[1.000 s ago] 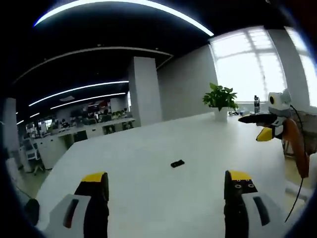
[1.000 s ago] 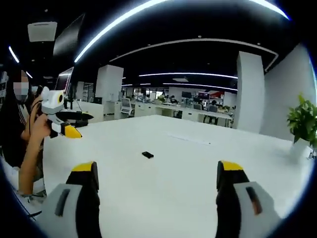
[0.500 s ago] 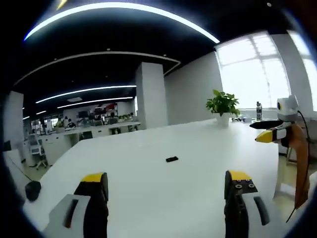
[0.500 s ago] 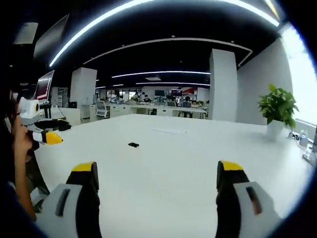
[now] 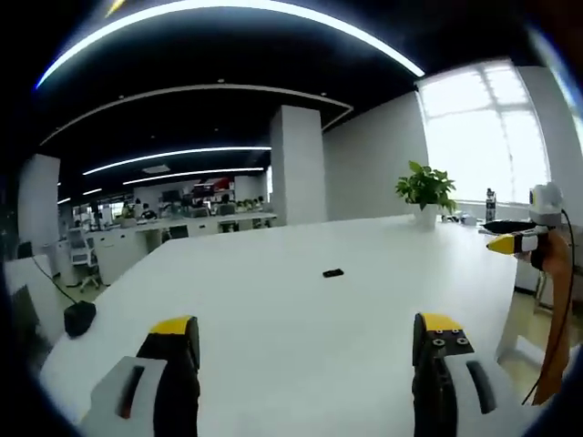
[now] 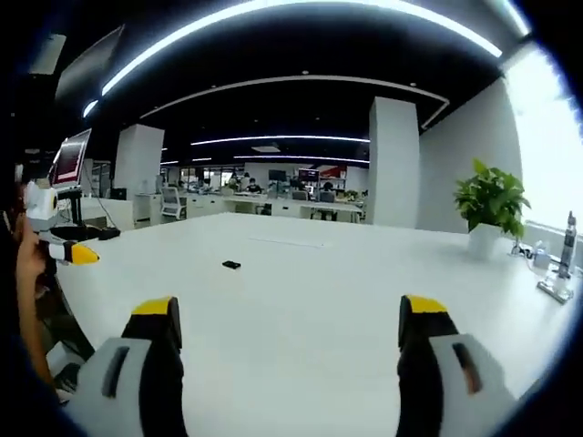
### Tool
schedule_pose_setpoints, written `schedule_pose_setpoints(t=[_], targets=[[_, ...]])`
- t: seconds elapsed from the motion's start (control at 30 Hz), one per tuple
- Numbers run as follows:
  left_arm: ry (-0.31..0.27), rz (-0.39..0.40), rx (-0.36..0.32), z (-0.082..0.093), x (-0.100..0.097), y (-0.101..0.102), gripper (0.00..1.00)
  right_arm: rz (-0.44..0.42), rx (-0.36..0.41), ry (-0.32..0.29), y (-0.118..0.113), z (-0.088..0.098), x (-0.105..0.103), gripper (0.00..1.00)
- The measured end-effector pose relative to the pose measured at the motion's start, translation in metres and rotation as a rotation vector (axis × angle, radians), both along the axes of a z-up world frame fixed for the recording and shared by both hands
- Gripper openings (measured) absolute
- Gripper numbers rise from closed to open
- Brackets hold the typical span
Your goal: Snap the two parts of the plastic buckle together until the buckle closes and remains connected.
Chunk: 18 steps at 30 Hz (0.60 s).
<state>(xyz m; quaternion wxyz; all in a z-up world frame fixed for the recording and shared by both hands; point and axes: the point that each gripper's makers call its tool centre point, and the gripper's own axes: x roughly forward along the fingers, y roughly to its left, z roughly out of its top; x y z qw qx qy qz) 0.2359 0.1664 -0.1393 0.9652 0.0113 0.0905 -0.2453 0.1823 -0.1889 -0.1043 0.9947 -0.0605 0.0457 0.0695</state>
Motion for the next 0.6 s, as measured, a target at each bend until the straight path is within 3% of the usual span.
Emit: schedule_pose_setpoints(t=[0.07, 0.13, 0.33, 0.47, 0.6], targets=[[-0.006, 0.009, -0.001, 0.001, -0.001, 0.004, 0.99, 0.016, -0.030, -0.034, -0.005, 0.008, 0.005, 1.00], [-0.011, 0.021, -0.007, 0.002, -0.003, 0.006, 0.99, -0.015, 0.004, -0.024, -0.012, 0.005, 0.007, 1.00], [-0.028, 0.041, -0.005, 0.004, -0.009, 0.013, 0.99, -0.072, -0.054, 0.060, -0.016, -0.029, 0.003, 1.00], [-0.023, 0.071, -0.006, 0.002, -0.010, 0.018, 0.99, -0.045, -0.059, 0.087, -0.010, -0.043, 0.003, 1.00], [-0.014, 0.093, -0.010, 0.000, -0.010, 0.023, 0.99, -0.004, -0.038, 0.080, -0.004, -0.043, 0.003, 1.00]])
